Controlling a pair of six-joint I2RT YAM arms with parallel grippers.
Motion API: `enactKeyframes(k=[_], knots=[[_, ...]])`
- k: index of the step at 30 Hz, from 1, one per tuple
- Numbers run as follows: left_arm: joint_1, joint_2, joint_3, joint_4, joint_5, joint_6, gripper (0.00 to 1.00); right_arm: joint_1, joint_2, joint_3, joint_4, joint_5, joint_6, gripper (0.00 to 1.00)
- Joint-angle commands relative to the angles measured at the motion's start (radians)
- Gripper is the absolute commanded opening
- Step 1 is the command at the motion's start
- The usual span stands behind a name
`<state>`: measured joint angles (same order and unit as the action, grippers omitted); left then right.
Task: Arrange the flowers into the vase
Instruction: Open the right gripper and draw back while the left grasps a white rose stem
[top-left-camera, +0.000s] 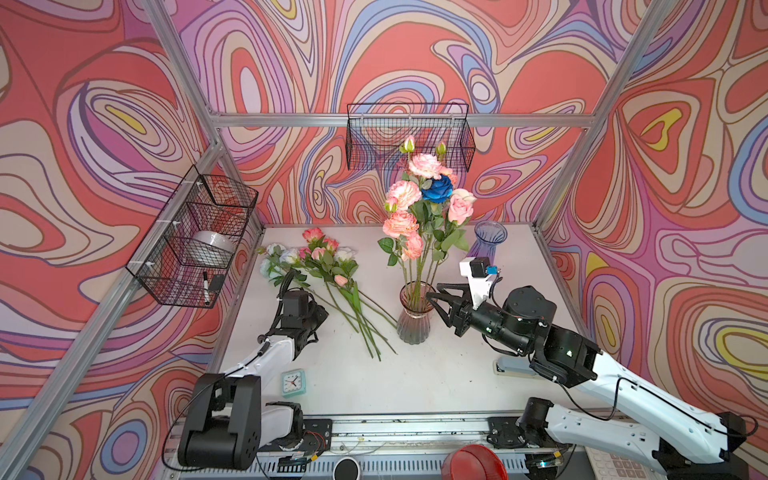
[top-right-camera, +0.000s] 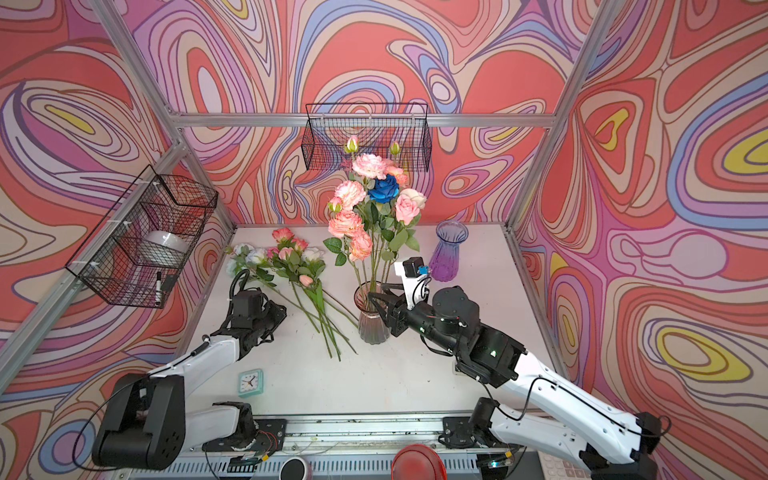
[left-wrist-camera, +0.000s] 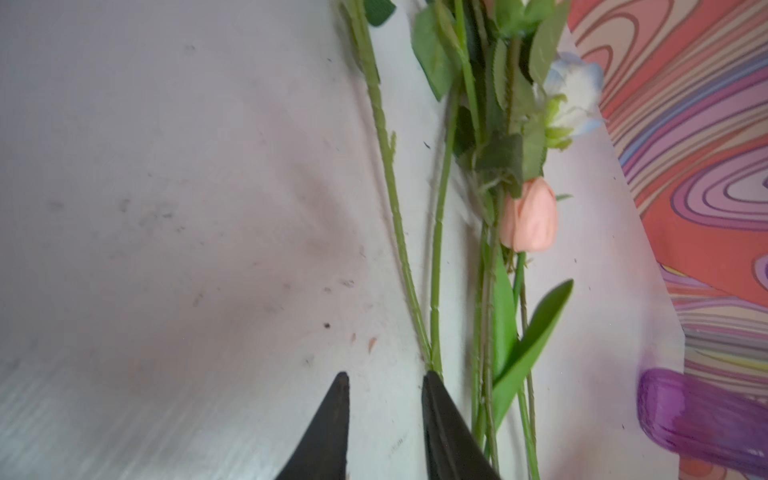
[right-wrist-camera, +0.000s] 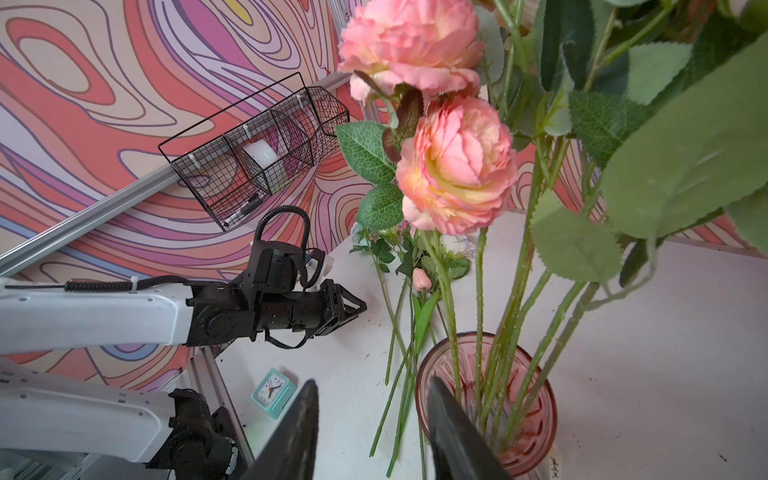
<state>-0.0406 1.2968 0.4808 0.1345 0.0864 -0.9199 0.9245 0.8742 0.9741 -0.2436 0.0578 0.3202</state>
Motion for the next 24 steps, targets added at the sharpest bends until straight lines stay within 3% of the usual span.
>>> enactKeyframes(k=[1, 7, 18, 24], knots=[[0.028, 0.078, 0.077, 0.088, -0.059, -0.019, 0.33, 0.007, -0.024, -0.014, -0.016, 0.016, 0.005, 0.43], [0.063, 0.222, 0.143, 0.193, -0.043, -0.025, 0.39, 0.006, -0.048, -0.012, -0.039, 0.031, 0.007, 0.43], [0.068, 0.409, 0.248, 0.179, -0.047, -0.023, 0.40, 0.005, -0.080, -0.002, -0.069, 0.059, 0.006, 0.43], [0.068, 0.457, 0.273, 0.151, -0.053, -0.014, 0.26, 0.006, -0.072, -0.002, -0.071, 0.064, 0.006, 0.44]])
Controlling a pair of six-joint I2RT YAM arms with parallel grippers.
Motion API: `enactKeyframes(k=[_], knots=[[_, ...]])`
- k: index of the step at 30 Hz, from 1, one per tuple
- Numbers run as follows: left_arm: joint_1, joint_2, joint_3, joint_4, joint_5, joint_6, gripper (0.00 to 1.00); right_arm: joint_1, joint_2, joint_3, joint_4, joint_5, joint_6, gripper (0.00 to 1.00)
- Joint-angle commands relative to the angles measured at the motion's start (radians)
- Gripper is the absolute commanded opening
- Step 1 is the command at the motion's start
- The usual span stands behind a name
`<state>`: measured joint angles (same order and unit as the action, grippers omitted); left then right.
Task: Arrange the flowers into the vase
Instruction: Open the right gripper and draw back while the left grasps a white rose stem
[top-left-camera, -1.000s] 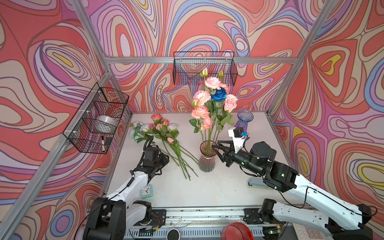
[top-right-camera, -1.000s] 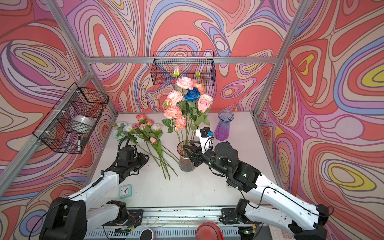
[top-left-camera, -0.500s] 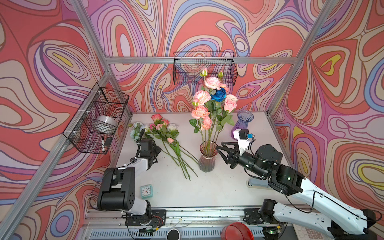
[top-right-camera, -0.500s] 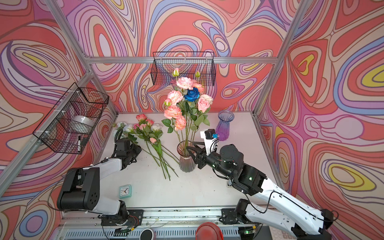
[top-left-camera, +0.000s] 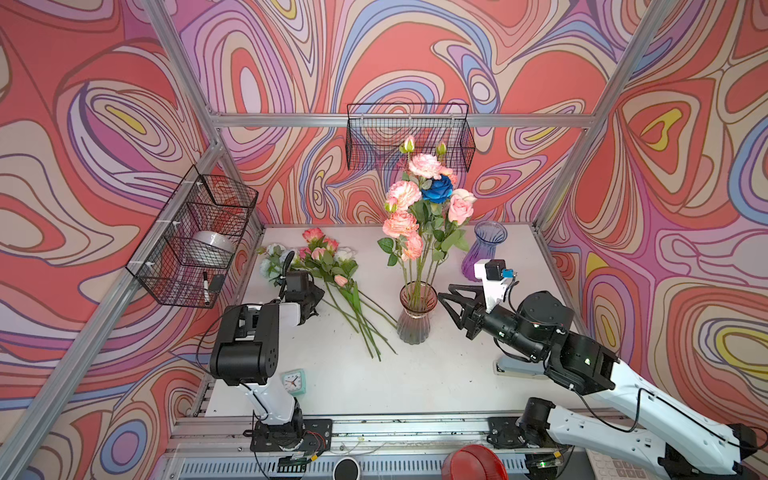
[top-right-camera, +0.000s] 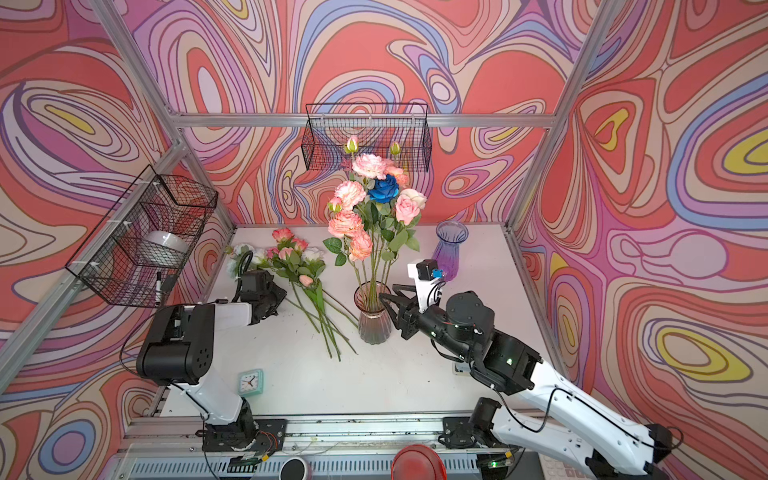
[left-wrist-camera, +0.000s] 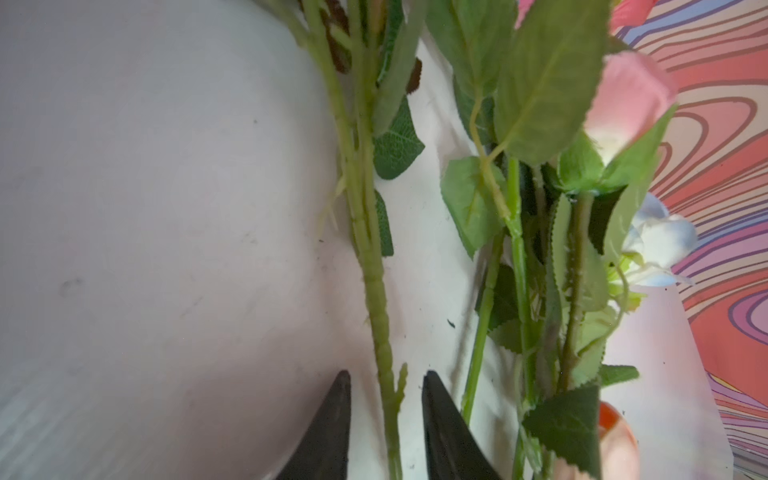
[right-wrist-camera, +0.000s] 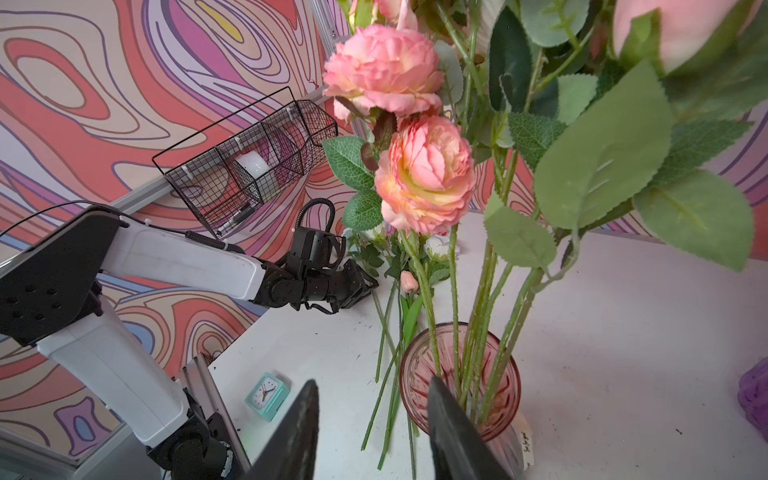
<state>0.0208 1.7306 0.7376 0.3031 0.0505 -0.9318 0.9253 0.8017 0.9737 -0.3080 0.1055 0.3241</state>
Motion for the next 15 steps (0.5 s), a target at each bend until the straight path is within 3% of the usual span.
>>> enactKeyframes(k=[1, 11, 15], knots=[[0.007, 0.027, 0.014, -0.018, -0.019, -0.002, 0.25, 0.005, -0.001, -0.001, -0.006, 0.017, 0.002, 0.43], [0.007, -0.074, -0.006, -0.055, -0.020, -0.018, 0.01, 0.005, -0.005, 0.010, -0.010, 0.022, 0.001, 0.43], [0.007, -0.162, -0.010, -0.127, -0.039, -0.012, 0.00, 0.005, -0.007, 0.009, -0.009, 0.024, 0.001, 0.44]])
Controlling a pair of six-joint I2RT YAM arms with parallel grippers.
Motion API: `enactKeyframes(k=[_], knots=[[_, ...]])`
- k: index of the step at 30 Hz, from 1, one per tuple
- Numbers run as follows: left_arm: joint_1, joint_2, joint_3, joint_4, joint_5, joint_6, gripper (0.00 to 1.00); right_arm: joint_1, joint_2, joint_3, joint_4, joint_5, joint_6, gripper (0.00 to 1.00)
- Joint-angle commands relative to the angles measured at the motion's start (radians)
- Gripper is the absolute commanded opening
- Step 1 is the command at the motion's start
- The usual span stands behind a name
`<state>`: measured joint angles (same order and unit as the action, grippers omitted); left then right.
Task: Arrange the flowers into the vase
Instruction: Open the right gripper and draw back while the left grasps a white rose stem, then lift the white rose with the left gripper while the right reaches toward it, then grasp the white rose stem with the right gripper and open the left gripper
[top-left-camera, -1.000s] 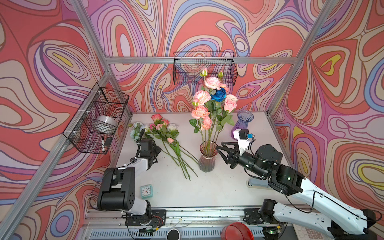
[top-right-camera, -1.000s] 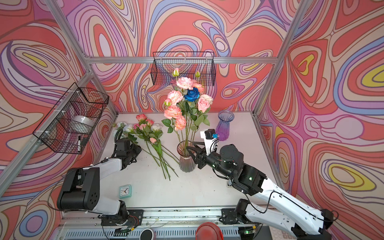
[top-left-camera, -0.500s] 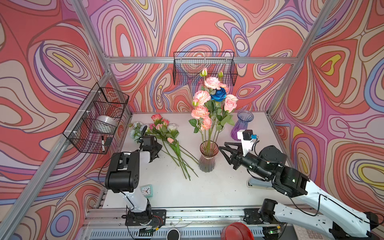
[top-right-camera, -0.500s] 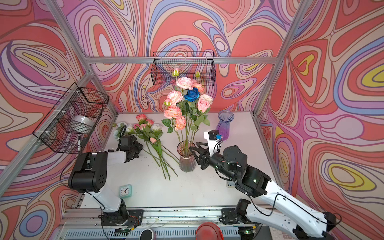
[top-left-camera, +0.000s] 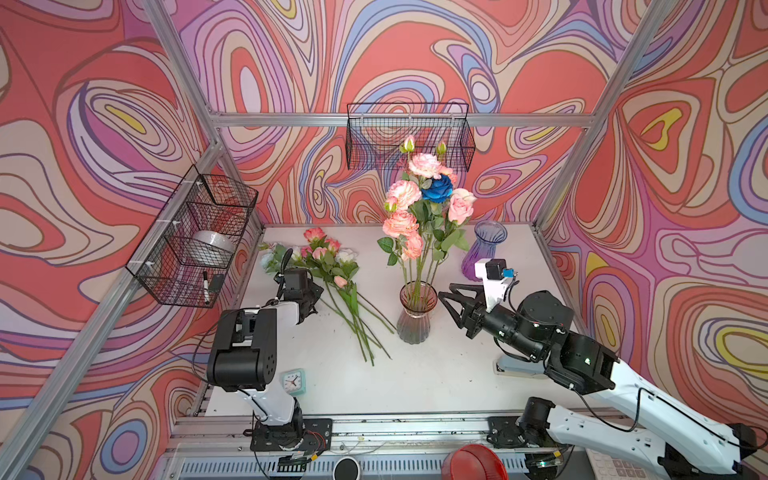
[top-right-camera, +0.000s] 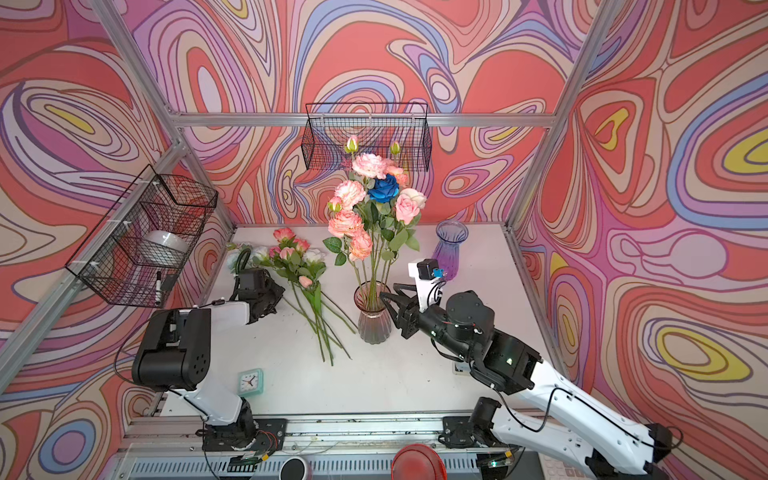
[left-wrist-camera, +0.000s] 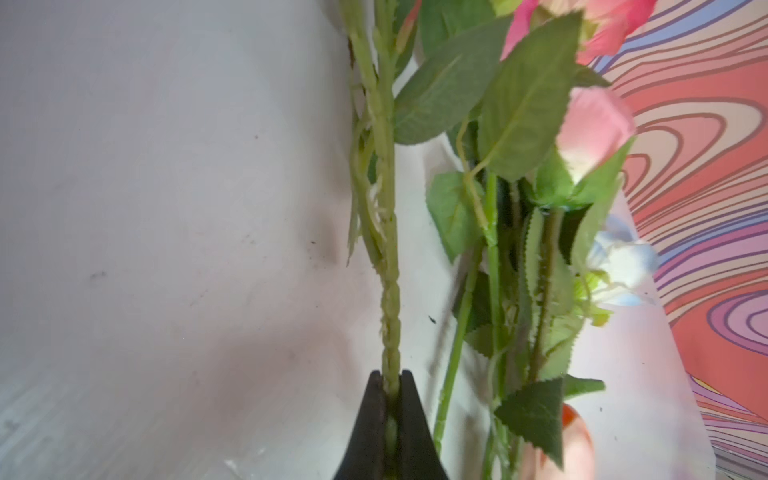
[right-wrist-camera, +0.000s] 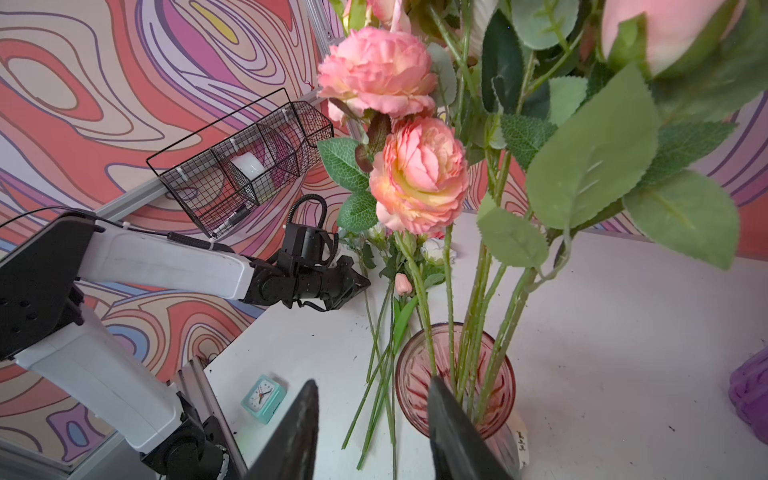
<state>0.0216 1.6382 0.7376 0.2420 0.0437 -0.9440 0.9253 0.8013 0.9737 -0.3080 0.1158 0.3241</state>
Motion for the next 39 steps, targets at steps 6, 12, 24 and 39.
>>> enactKeyframes(k=[6, 12, 24, 39], knots=[[0.005, -0.266, 0.007, -0.299, -0.122, 0.044, 0.00, 0.005, -0.010, 0.005, -0.004, 0.013, 0.001, 0.43], [-0.022, -0.466, 0.022, -0.473, -0.170, 0.088, 0.00, 0.005, -0.008, 0.006, 0.010, 0.004, 0.001, 0.45], [-0.111, -0.900, 0.148, -0.571, 0.160, 0.137, 0.00, 0.006, 0.043, 0.082, 0.025, -0.263, 0.012, 0.52], [-0.111, -0.973, 0.141, 0.110, 0.879, -0.077, 0.00, 0.166, 0.510, 0.489, -0.053, -0.443, 0.055, 0.53]])
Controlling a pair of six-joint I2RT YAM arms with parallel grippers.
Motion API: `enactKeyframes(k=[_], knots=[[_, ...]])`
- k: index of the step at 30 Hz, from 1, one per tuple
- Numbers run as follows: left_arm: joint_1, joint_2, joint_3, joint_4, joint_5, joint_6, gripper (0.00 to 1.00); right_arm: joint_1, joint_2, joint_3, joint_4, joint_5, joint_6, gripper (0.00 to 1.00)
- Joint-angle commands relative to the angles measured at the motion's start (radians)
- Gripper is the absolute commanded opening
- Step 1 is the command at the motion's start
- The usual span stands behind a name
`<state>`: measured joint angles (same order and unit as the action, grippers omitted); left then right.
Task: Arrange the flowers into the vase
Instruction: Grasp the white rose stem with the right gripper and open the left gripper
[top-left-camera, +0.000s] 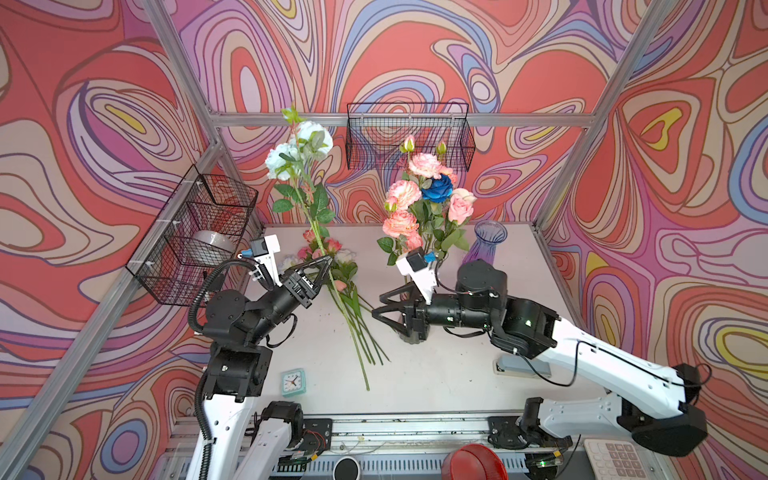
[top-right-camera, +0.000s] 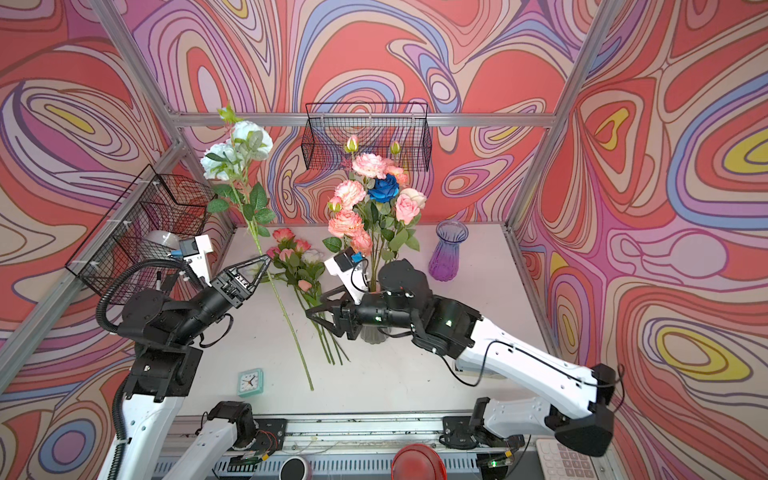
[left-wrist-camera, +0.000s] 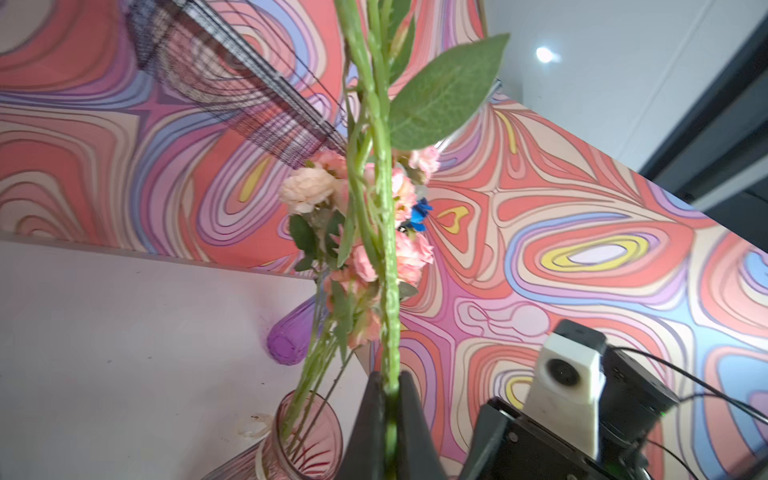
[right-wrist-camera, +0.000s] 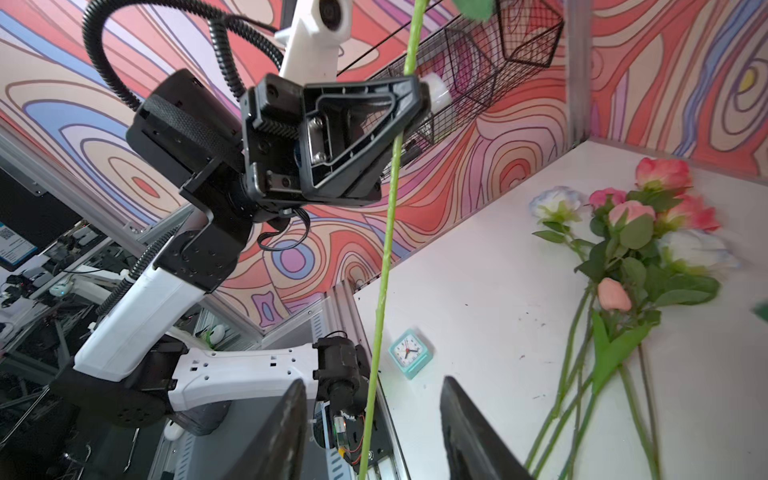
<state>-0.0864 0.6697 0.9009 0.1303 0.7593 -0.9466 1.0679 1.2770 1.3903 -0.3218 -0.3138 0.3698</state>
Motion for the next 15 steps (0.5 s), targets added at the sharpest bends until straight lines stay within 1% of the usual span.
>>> enactKeyframes(k=[1, 5, 8, 12, 15], knots=[[-0.003, -0.009, -0.030, 0.256, 0.178, -0.085, 0.00, 0.030, 0.056, 0.095, -0.047, -0.016, 0.008, 0.53], [-0.003, -0.019, -0.040, 0.345, 0.211, -0.117, 0.00, 0.042, 0.117, 0.148, -0.035, -0.048, 0.012, 0.54], [-0.003, -0.014, -0.036, 0.393, 0.230, -0.148, 0.00, 0.047, 0.143, 0.165, -0.007, -0.082, 0.016, 0.51], [-0.003, -0.005, -0.042, 0.449, 0.235, -0.188, 0.00, 0.050, 0.171, 0.186, 0.013, -0.119, 0.019, 0.41], [-0.004, 0.004, -0.040, 0.476, 0.234, -0.210, 0.00, 0.052, 0.182, 0.189, 0.034, -0.146, 0.026, 0.29]])
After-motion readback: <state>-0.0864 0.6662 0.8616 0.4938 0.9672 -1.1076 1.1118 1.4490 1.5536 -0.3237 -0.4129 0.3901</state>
